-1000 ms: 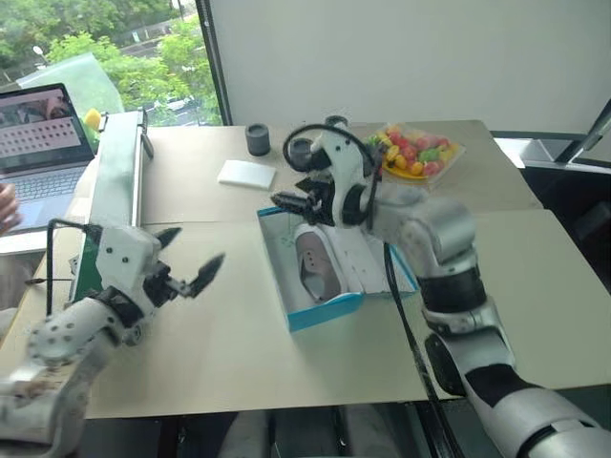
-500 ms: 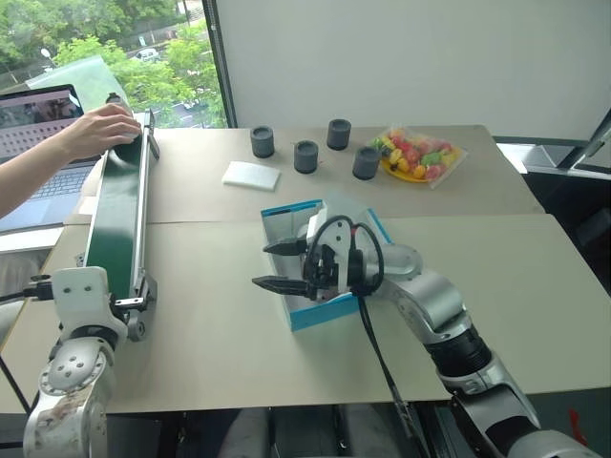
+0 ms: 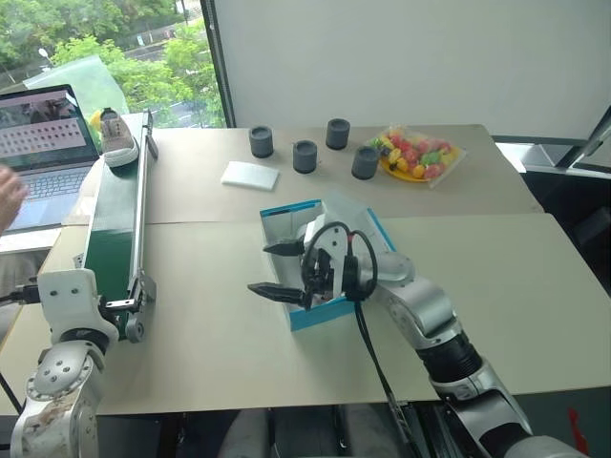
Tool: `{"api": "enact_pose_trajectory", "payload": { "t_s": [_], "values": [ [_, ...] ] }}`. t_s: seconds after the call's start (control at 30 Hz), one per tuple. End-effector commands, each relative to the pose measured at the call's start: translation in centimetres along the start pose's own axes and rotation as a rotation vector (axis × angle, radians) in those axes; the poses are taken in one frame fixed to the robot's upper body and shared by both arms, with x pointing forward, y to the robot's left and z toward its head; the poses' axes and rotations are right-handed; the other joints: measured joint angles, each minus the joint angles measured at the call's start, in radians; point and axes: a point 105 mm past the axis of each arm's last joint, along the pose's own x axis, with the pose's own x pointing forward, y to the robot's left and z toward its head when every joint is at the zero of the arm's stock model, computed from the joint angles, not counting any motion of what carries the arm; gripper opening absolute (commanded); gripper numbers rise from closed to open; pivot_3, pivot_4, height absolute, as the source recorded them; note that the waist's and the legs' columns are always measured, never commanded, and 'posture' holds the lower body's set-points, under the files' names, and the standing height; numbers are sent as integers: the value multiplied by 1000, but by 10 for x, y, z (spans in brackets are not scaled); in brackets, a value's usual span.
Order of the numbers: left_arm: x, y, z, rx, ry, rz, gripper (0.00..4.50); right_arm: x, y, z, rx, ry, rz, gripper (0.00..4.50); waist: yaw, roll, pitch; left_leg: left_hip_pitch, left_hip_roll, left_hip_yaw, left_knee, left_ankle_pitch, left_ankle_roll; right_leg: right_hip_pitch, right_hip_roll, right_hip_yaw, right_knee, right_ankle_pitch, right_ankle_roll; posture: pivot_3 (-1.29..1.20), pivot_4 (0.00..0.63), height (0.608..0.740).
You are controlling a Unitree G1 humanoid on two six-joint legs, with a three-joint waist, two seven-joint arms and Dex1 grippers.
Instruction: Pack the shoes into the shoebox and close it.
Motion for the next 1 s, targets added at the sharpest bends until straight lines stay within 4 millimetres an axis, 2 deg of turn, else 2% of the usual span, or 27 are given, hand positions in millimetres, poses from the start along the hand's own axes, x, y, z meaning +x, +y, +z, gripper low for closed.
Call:
{"api": "enact_pose_trajectory", "payload": {
  "t_s": [0.03,0.23,0.37,0.57,1.0],
  "values": [
    [-1,5,9,17,-31,14,4500,-1,1,9,-67,-35,5,4433,0,0,0,0,0,0,0,0,0,0,0,0,0,0,0,0,150,727],
    [1,4,10,-20,-29,2,4500,-1,-3,4,-190,1,-14,4433,0,0,0,0,0,0,0,0,0,0,0,0,0,0,0,0,150,727],
    [1,10,16,-125,-88,26,4500,0,-5,0,-257,30,-18,4433,0,0,0,0,0,0,0,0,0,0,0,0,0,0,0,0,150,727],
    [-1,20,7,-161,-62,82,4500,-1,-7,-5,-274,43,-24,4433,0,0,0,0,0,0,0,0,0,0,0,0,0,0,0,0,150,727],
    [-2,21,0,-138,-21,82,4500,-4,-2,-12,-279,67,36,4433,0,0,0,0,0,0,0,0,0,0,0,0,0,0,0,0,150,727]
  ]
}}
